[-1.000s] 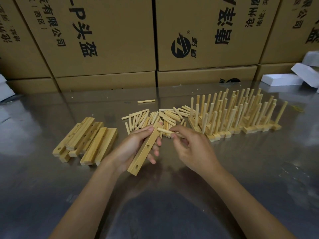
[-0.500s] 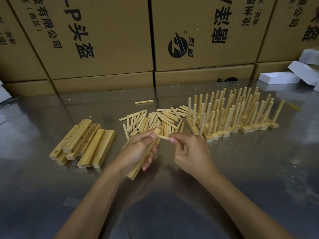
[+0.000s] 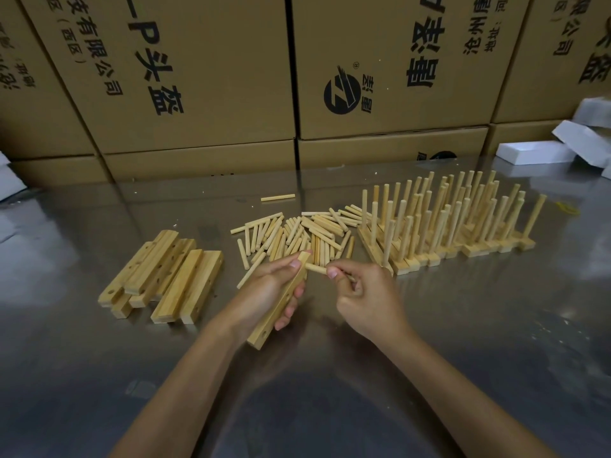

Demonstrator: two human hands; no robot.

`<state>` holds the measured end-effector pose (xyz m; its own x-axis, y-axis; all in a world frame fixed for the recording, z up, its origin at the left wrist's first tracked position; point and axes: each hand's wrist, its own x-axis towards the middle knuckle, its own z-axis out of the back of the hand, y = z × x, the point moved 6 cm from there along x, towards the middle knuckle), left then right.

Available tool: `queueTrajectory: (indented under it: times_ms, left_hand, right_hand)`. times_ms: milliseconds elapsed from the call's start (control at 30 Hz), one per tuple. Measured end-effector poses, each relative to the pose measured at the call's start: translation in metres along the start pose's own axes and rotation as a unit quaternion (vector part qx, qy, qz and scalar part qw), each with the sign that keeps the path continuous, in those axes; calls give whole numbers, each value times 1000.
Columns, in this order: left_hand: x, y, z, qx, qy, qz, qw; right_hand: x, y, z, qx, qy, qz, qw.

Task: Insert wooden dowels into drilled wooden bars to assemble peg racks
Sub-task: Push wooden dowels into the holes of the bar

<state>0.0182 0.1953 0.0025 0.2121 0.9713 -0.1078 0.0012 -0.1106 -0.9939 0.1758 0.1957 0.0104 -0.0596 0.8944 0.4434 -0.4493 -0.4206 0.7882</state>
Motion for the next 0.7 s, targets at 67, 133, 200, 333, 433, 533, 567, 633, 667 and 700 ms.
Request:
queueTrajectory:
  times_ms: [67, 133, 200, 333, 433, 533, 567, 633, 667, 700]
  left_hand:
    - [0, 0, 0, 1, 0, 1, 1000]
    - [2, -1, 1, 2, -4, 2, 1000]
    - [4, -3, 2, 5, -13, 0, 1000]
    - [5, -9, 30, -21, -99, -12, 995]
    - [5, -9, 65, -66, -189, -12, 980]
    - [7, -2, 81, -122, -215, -1, 969]
    - [8, 0, 84, -129, -220, 2, 967]
    - [10, 2, 88, -131, -225, 3, 965]
    - [10, 2, 89, -134, -226, 3, 965]
    - [11, 3, 90, -136, -228, 3, 964]
  right_hand:
    - [0, -1, -1, 1, 2, -6, 1000]
    - [2, 0, -1, -3, 11, -11, 1000]
    - [7, 1, 0, 11, 22, -25, 999]
    - [12, -2, 5, 89, 27, -67, 993]
    - [5, 0, -5, -65, 64, 1, 996]
    - [-5, -3, -38, -176, 197, 50, 963]
    - [-7, -4, -46, -207, 225, 62, 950]
    - [-5, -2, -48, -227, 207, 84, 948]
    - [-3, 1, -44, -215, 174, 90, 957]
    - [-1, 3, -38, -199, 144, 88, 965]
